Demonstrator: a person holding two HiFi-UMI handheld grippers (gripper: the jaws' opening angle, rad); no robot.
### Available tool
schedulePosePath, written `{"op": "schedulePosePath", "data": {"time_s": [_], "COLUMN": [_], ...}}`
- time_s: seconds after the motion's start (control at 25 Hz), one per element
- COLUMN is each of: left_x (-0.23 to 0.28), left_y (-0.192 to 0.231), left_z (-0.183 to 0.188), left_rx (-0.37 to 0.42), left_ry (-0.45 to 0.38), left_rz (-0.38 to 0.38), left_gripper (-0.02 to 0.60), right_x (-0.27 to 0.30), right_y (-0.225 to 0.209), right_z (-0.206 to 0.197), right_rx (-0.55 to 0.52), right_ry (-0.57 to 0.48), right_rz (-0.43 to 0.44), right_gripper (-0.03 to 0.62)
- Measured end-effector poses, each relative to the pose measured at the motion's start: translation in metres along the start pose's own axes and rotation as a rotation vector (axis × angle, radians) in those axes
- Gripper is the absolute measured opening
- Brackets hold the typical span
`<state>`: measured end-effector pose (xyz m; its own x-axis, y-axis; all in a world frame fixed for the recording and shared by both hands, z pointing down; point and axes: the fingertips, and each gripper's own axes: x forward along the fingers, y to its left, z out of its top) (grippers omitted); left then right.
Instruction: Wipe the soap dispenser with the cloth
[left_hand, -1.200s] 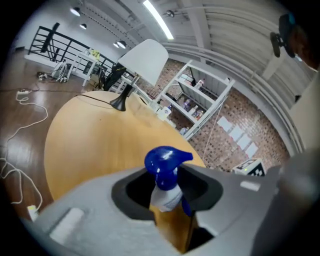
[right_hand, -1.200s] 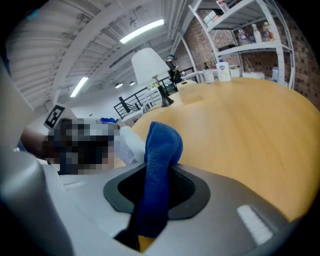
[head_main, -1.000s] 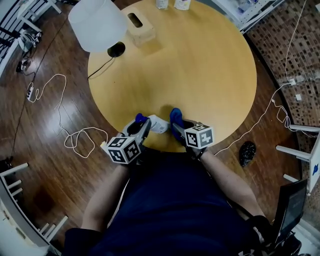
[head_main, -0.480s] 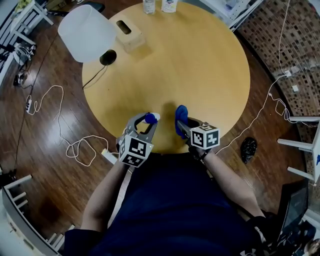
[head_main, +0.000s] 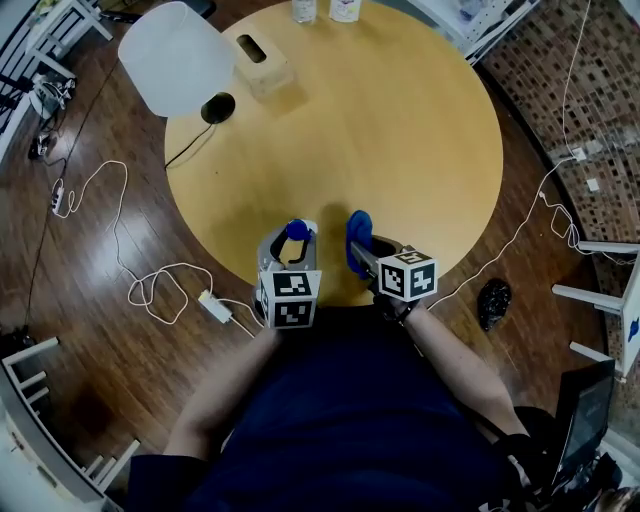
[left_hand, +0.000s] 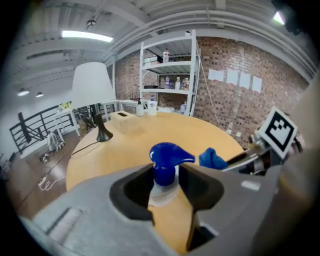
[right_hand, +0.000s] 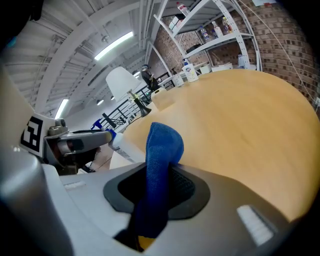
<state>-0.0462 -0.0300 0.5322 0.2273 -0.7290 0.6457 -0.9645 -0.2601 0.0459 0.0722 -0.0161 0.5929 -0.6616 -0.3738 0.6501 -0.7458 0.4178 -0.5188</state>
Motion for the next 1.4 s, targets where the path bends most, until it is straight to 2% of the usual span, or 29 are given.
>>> {"op": "schedulePosePath", "data": {"time_s": [0.16, 0.32, 0.4, 0.52, 0.72, 0.88, 1.0, 1.2, 1.4], "left_x": [0.011, 0.015, 0.010, -0.002, -0.019, -0.029, -0.032, -0.038, -0.038], "left_y": [0.002, 0.005, 0.002, 0.002, 0.026, 0.044, 0.054, 0.056, 0.061], "left_z": [0.006, 0.013, 0.015, 0.017, 0.000, -0.015, -0.024, -0.034, -0.045], "left_rx": [0.015, 0.004, -0.045, -0.162, -0.351, -0.441, -0.480, -0.427, -0.445], "left_ry": [-0.022, -0.052, -0.073, -0.132, -0.207, -0.223, -0.227, -0.207, -0.193], "left_rz": [0.030, -0.024, -0.104, -0.207, -0.248, -0.257, -0.286, -0.361, -0.419], "left_gripper": [0.154, 0.133, 0.133, 0.133, 0.133, 0.133, 0.133, 0.135, 0.134], "right_x": [-0.004, -0.005, -0.004, 0.001, 0.022, 0.043, 0.054, 0.057, 0.056], "right_y": [-0.003, -0.003, 0.004, 0.020, 0.067, 0.110, 0.103, 0.057, 0.040], "right_z": [-0.005, -0.002, 0.004, 0.012, 0.026, 0.029, 0.019, -0.003, -0.001], "right_rx": [-0.018, -0.041, -0.066, -0.125, -0.190, -0.205, -0.194, -0.122, -0.114], "right_ry": [0.013, 0.014, 0.005, -0.001, 0.003, 0.022, 0.074, 0.165, 0.195], "right_rz": [0.007, 0.023, 0.043, 0.087, 0.195, 0.283, 0.250, 0.130, 0.046], "right_gripper": [0.103, 0.103, 0.103, 0.103, 0.103, 0.103, 0.103, 0.103, 0.103]}}
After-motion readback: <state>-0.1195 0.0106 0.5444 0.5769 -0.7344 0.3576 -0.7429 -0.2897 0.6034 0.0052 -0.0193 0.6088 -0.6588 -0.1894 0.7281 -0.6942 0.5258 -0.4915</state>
